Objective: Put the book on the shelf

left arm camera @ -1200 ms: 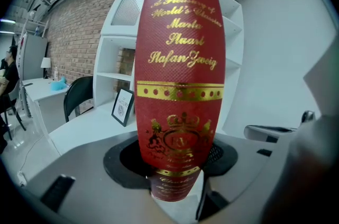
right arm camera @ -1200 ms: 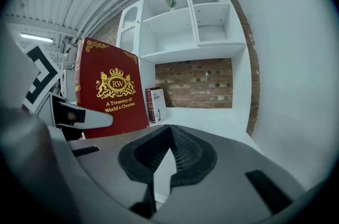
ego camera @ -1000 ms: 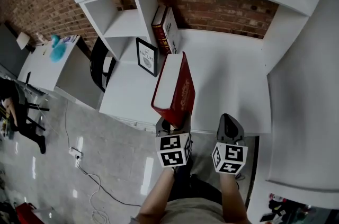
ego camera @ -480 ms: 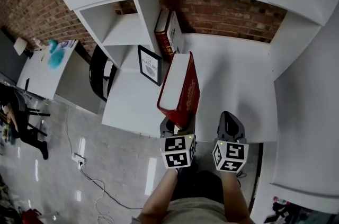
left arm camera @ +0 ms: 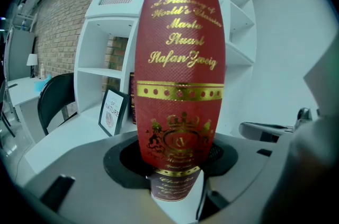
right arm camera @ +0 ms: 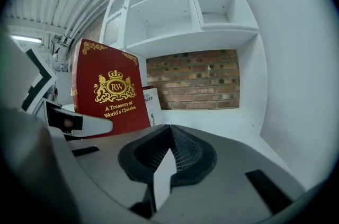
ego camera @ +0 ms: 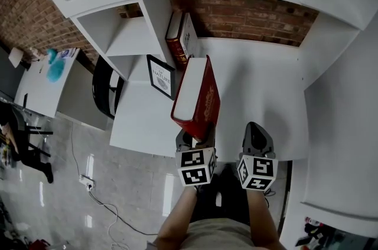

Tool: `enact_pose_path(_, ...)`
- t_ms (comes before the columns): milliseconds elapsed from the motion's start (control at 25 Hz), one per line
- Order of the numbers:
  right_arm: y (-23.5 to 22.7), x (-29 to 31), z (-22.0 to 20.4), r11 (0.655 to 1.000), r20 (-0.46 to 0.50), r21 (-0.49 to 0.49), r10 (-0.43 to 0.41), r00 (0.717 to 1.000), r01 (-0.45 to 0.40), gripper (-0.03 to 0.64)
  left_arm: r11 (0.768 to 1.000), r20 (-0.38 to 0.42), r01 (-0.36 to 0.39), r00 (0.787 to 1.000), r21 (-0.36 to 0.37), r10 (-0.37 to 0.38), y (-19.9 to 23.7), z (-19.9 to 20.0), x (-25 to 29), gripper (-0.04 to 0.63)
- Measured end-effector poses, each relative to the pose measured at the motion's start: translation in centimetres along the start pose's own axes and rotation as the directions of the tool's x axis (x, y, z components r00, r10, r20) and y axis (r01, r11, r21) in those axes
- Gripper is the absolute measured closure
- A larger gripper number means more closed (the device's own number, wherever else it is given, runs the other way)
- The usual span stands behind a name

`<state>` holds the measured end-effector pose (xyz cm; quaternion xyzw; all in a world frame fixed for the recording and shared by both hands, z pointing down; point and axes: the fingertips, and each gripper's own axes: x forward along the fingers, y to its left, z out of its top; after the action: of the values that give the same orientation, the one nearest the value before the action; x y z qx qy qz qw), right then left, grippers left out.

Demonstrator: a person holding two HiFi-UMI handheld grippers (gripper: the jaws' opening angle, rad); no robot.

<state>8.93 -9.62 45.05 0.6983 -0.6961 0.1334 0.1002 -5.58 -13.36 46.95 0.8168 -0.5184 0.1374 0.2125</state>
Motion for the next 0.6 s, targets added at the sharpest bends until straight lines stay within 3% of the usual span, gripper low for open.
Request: enact_pose_path(600, -3.3, 5.0, 1.7, 0.999, -0.008, -0.004, 0.032, 0.999, -0.032, 0.601, 0.999, -0.015, -0.041, 0.999, -0.01, 0.041, -0.7, 1.9, 5.3, 0.353)
